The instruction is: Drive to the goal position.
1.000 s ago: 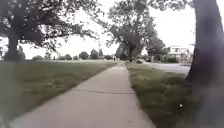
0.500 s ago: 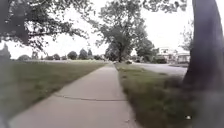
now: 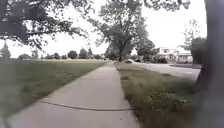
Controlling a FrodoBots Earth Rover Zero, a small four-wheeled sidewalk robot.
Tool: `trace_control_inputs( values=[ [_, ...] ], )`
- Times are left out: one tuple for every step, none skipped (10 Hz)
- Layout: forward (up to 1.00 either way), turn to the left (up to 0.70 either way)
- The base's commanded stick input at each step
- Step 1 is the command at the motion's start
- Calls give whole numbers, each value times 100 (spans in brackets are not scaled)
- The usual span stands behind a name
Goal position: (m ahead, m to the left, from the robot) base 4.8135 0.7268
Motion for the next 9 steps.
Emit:
trace_control_inputs(
  values=[
    [70,0],
    [70,0],
    [70,0],
    [70,5],
    [70,14],
    [70,23],
    [70,32],
    [70,35],
    [70,35]
  ],
)
